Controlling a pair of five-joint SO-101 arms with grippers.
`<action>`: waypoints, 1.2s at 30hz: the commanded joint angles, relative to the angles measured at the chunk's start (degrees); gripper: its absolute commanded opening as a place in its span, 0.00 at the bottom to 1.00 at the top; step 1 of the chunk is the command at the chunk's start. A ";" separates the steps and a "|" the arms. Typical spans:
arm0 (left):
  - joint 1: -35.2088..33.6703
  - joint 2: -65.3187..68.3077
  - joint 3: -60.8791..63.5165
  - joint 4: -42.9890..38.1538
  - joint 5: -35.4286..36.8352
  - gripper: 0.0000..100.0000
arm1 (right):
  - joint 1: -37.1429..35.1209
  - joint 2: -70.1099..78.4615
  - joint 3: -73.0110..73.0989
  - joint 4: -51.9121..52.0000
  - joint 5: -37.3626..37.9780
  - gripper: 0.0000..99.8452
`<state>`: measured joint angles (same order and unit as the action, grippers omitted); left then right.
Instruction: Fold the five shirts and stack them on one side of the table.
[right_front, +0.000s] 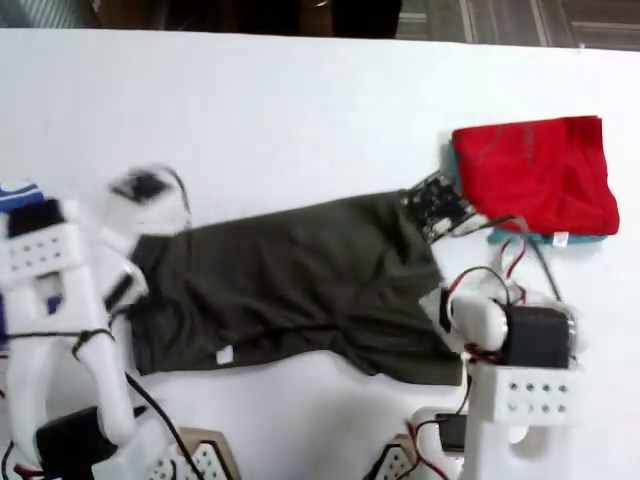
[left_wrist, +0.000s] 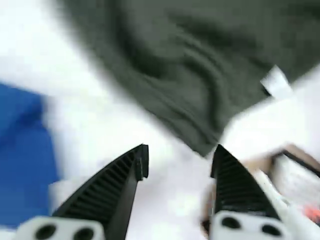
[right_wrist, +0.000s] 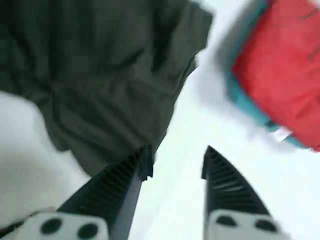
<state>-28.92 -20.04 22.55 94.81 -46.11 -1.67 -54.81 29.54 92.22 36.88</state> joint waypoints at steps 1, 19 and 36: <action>-0.62 -0.88 -5.76 -8.18 5.36 0.00 | -0.31 3.91 -2.99 -7.43 -6.24 0.00; 8.00 24.97 -0.40 -37.10 16.88 0.03 | -12.97 56.84 -19.87 -26.51 -15.82 0.02; 1.76 39.21 -12.18 -41.93 16.88 0.03 | -2.68 79.69 -35.08 -31.69 -15.47 0.02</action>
<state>-24.88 18.11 15.25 53.49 -29.67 -5.45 23.96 -0.70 61.01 21.58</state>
